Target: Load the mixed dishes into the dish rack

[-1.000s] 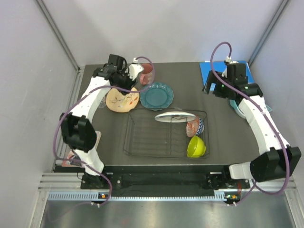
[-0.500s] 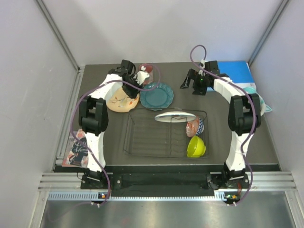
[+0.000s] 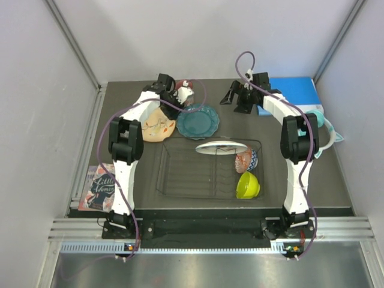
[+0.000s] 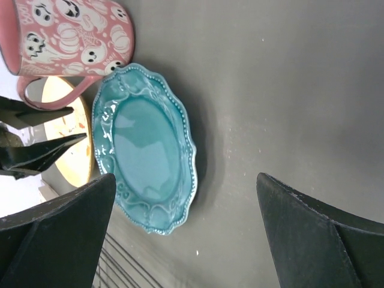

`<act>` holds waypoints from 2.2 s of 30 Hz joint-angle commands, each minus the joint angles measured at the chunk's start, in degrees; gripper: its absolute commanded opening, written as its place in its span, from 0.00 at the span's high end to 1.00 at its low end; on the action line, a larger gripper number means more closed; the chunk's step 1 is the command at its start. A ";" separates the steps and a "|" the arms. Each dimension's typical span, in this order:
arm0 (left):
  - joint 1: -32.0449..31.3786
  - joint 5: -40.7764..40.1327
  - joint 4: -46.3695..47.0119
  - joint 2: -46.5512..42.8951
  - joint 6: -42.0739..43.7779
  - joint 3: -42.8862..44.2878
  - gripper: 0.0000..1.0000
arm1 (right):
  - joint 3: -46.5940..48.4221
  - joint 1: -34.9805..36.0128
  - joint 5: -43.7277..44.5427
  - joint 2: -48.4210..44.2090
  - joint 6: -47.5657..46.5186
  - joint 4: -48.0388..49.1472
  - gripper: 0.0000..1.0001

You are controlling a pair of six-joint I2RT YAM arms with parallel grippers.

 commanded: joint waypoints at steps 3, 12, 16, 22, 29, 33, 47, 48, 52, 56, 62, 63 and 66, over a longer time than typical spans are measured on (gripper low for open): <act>-0.82 1.56 0.99 1.10 1.53 1.85 0.50 | 2.90 1.91 -2.27 3.77 0.13 0.62 0.00; -0.90 1.20 0.99 2.24 2.23 1.76 0.50 | 6.32 5.51 -5.08 9.39 1.09 0.17 0.02; -0.90 1.12 1.08 2.24 2.58 1.59 0.50 | 7.11 6.57 -7.28 11.59 2.67 1.14 0.15; -0.82 2.43 0.28 1.72 2.93 1.06 0.50 | 6.59 7.36 -10.18 13.26 4.34 3.59 0.24; -0.90 2.60 0.20 1.63 3.55 -0.17 0.50 | 6.06 7.80 -16.32 15.20 7.25 7.90 0.35; -0.82 3.14 -0.33 1.54 4.25 -0.52 0.51 | 4.32 7.98 -20.46 15.20 12.58 15.78 0.39; 0.15 3.49 -1.12 0.75 4.60 -2.02 0.51 | 4.92 8.24 -18.90 15.55 13.15 17.42 1.00; 0.41 3.40 -0.95 0.58 4.34 -2.11 0.51 | 4.83 8.07 -18.28 14.33 12.27 16.53 1.00; 1.03 4.01 -0.07 -0.56 3.03 -1.93 0.50 | 2.99 6.14 -15.03 10.55 10.50 16.43 1.00; 1.56 6.65 0.11 -1.27 1.09 -0.18 0.50 | 0.97 2.98 -14.05 7.56 9.71 16.35 1.00; 1.56 9.99 -0.60 -1.45 -0.31 1.15 0.50 | -2.54 -1.15 -11.77 3.25 8.83 16.34 1.00; 1.47 10.08 -0.68 -1.53 -0.49 1.23 0.49 | -2.99 -1.69 -11.59 2.46 8.83 16.69 1.00; 1.47 10.08 -0.86 -1.62 -0.32 1.15 0.49 | -4.22 -3.45 -11.24 1.49 8.74 16.70 1.00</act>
